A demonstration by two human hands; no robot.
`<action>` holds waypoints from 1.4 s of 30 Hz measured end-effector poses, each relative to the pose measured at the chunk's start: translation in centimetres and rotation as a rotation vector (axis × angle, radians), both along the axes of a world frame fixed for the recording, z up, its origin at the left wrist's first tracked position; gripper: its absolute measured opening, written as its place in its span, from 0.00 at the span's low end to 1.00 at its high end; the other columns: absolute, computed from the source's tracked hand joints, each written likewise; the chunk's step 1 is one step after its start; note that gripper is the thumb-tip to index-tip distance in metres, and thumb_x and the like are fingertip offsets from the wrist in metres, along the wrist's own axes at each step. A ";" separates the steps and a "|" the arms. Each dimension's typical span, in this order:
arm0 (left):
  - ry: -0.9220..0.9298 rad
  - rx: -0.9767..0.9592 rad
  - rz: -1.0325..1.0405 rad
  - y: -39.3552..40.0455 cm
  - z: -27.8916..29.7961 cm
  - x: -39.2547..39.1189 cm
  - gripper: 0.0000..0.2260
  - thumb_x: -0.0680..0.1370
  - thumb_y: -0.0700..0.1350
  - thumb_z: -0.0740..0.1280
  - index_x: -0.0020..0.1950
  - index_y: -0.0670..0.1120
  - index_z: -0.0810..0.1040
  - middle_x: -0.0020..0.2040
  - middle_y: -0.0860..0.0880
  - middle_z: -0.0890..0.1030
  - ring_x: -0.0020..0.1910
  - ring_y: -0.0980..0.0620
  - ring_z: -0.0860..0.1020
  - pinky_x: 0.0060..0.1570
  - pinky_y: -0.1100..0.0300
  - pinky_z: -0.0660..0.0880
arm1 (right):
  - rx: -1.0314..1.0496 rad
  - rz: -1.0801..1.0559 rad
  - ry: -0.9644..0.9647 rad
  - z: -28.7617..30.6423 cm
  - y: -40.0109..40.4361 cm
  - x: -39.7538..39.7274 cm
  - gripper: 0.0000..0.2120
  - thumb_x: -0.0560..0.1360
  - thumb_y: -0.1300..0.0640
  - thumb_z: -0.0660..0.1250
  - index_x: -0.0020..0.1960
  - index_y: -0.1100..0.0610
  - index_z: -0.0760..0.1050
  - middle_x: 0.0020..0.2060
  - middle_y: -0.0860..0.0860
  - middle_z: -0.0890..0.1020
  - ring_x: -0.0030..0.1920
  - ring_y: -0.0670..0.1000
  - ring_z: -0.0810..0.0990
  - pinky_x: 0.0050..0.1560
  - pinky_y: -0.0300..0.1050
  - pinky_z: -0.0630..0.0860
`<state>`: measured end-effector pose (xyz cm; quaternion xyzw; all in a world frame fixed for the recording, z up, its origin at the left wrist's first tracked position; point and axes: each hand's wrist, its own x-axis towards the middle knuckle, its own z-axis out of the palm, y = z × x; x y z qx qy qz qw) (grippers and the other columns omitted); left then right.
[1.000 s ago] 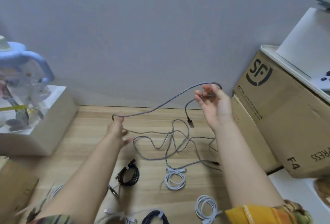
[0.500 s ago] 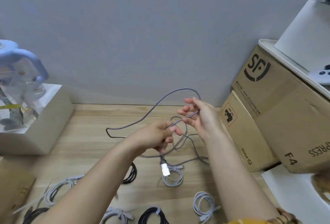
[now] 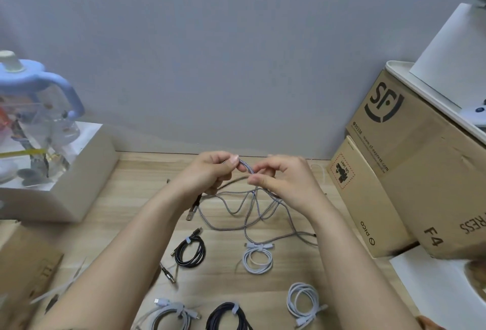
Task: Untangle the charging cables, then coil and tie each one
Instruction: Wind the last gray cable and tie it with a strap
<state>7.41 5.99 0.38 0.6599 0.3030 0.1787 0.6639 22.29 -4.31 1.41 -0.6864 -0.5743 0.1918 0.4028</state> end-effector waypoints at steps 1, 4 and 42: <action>0.027 0.019 0.026 0.0 -0.2 -0.1 0.11 0.80 0.46 0.61 0.40 0.46 0.77 0.28 0.52 0.63 0.24 0.58 0.56 0.22 0.67 0.54 | -0.020 -0.001 -0.048 0.0 0.0 -0.1 0.07 0.66 0.52 0.76 0.41 0.53 0.82 0.25 0.46 0.77 0.33 0.50 0.78 0.63 0.35 0.67; 0.133 0.165 0.099 -0.2 -0.9 -0.3 0.13 0.79 0.49 0.64 0.36 0.46 0.76 0.30 0.50 0.66 0.26 0.55 0.60 0.25 0.65 0.58 | -0.080 -0.030 -0.197 0.3 0.0 -0.4 0.02 0.70 0.55 0.72 0.40 0.52 0.80 0.27 0.45 0.78 0.33 0.46 0.76 0.65 0.36 0.66; -0.763 -0.724 0.178 0.1 -0.8 0.9 0.05 0.73 0.39 0.60 0.43 0.45 0.75 0.40 0.48 0.80 0.27 0.58 0.68 0.27 0.69 0.65 | -0.299 -0.382 -0.215 -3.9 2.6 0.7 0.12 0.79 0.49 0.57 0.45 0.50 0.78 0.39 0.51 0.80 0.47 0.57 0.77 0.40 0.45 0.66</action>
